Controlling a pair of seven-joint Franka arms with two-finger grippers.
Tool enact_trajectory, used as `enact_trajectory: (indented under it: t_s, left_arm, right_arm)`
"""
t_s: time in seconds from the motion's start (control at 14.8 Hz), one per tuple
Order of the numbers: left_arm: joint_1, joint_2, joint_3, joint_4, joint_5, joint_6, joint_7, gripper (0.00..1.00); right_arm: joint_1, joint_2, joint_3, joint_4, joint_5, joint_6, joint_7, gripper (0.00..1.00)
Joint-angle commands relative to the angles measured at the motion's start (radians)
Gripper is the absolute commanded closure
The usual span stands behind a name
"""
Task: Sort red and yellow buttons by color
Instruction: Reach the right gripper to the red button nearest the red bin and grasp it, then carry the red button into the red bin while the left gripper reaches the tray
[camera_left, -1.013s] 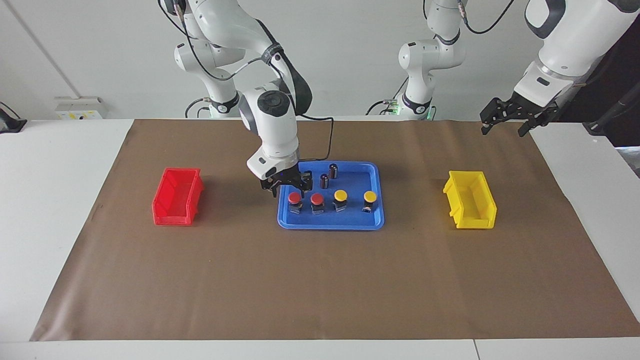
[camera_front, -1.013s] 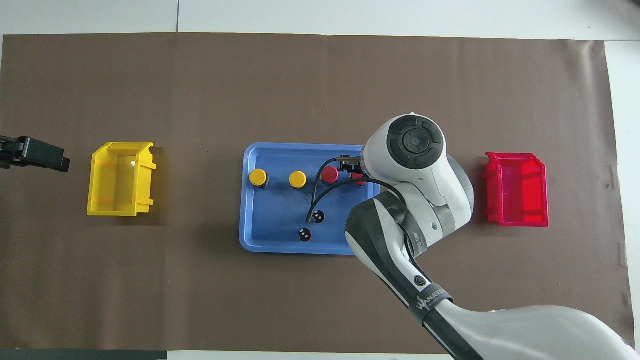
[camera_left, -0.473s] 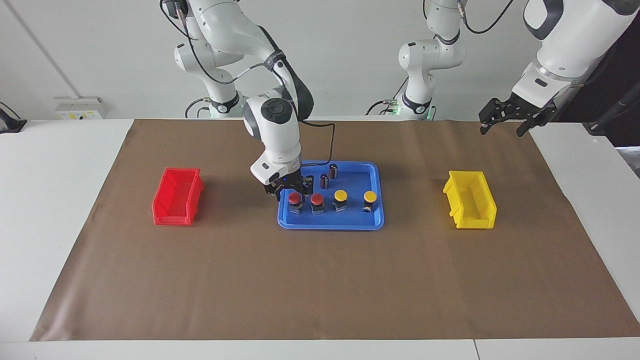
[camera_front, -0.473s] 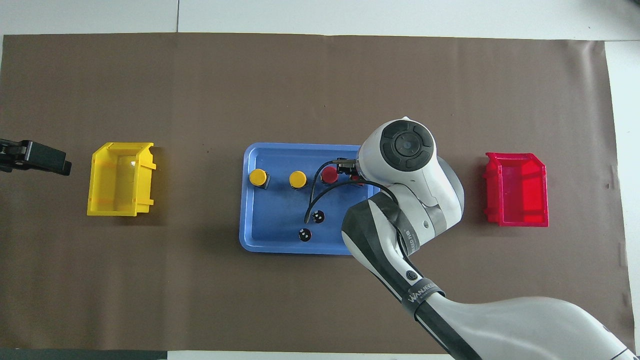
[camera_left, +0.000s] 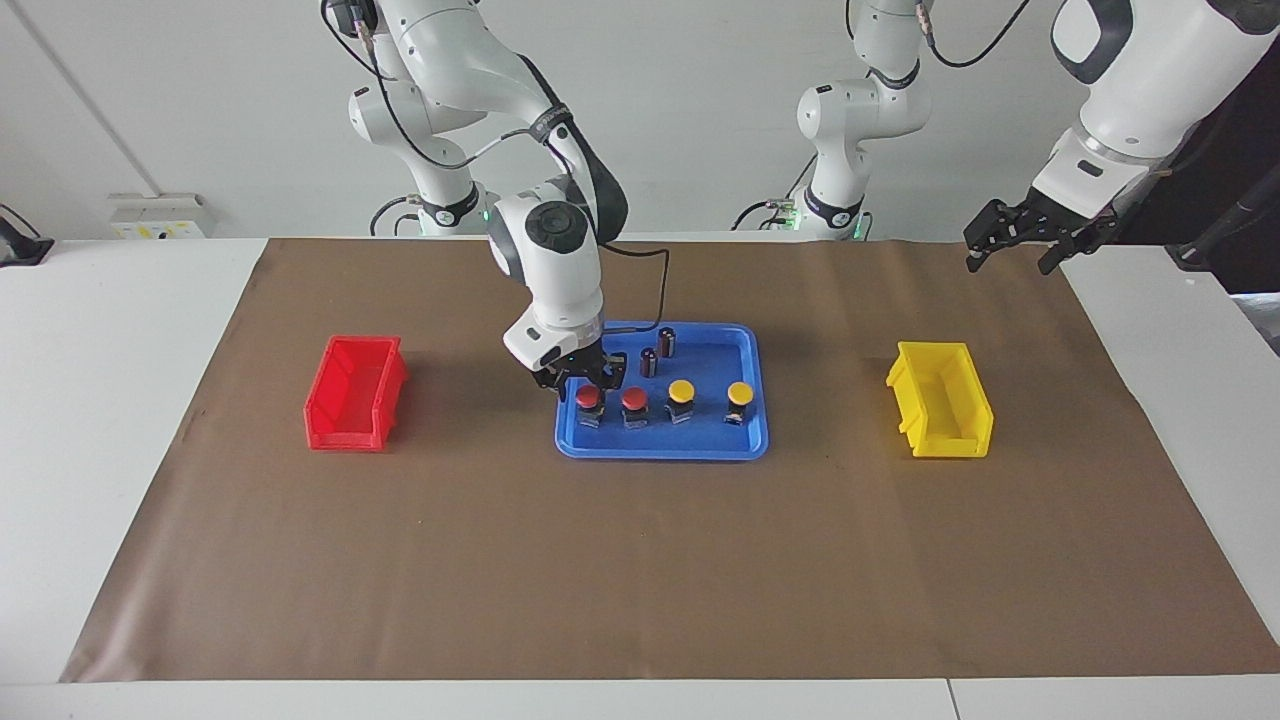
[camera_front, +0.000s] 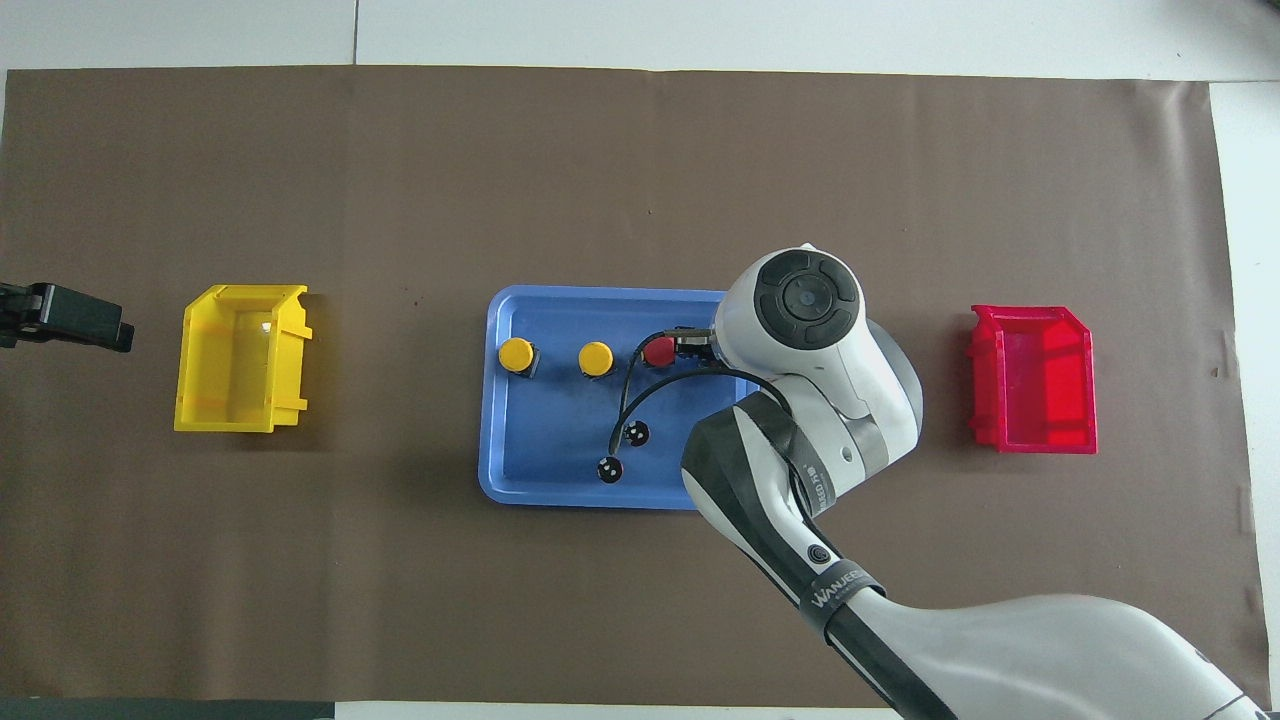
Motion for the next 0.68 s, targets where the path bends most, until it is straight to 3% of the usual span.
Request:
enact_trajectory:
  t_s: [0.0,0.2,0.34,0.41,0.47,0.61]
  left_arm:
    - [0.011,-0.035,-0.004,-0.044,0.005,0.032,0.005,0.0]
    - [0.01,-0.039,-0.006,-0.062,0.004,0.076,0.002,0.0]
    - [-0.036,-0.056,-0.018,-0.146,0.001,0.174,-0.041,0.0]
    - [-0.106,-0.055,-0.02,-0.172,0.001,0.212,-0.142,0.03]
    - [-0.163,-0.041,-0.018,-0.183,0.001,0.241,-0.267,0.14]
    - [-0.258,-0.009,-0.018,-0.211,0.001,0.32,-0.441,0.33]
  right_arm:
    - [0.001,-0.008,0.001,-0.022,-0.018,0.032,0.006,0.55]
    - [-0.002,-0.003,0.0,-0.002,-0.02,0.014,-0.007,0.85]
    - [-0.02,-0.002,0.0,0.089,-0.05,-0.096,-0.034,0.86]
    - [-0.025,-0.002,-0.002,0.164,-0.054,-0.188,-0.04,0.86]
    - [-0.057,-0.016,-0.005,0.204,-0.054,-0.265,-0.084,0.85]
    - [-0.161,-0.119,-0.005,0.173,-0.048,-0.354,-0.271,0.85]
